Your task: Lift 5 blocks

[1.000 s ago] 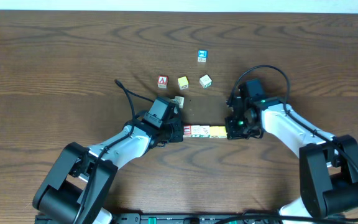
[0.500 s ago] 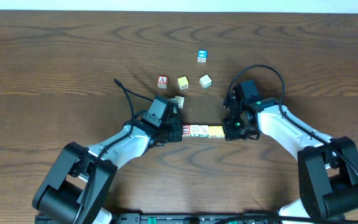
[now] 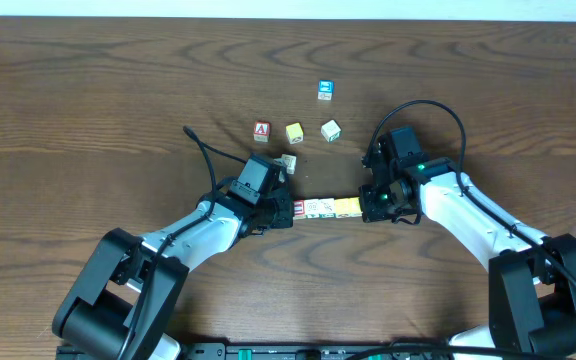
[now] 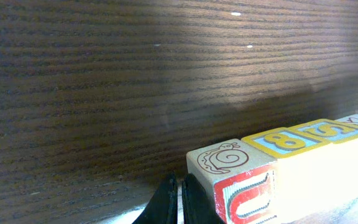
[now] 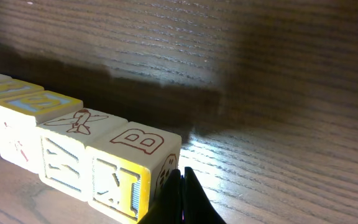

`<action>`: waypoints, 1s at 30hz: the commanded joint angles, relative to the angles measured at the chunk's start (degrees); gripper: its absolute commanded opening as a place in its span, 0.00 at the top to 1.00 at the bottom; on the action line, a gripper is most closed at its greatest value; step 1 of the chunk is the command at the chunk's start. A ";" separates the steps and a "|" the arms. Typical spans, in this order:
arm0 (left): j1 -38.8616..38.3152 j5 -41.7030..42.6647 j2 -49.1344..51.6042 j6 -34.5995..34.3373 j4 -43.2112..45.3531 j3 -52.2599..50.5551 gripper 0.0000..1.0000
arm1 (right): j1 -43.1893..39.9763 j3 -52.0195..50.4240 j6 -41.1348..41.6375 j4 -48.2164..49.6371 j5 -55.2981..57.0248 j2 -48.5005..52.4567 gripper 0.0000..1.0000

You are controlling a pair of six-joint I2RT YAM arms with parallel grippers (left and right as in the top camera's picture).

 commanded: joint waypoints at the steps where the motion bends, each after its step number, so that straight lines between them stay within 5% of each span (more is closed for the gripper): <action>1: -1.38 6.29 -1.62 1.20 0.68 0.39 0.93 | 2.73 0.33 0.94 0.66 -8.74 -0.76 0.99; 30: -1.38 6.29 -4.72 2.49 0.20 0.39 0.93 | 2.73 0.33 -0.79 0.68 -8.94 -0.79 0.99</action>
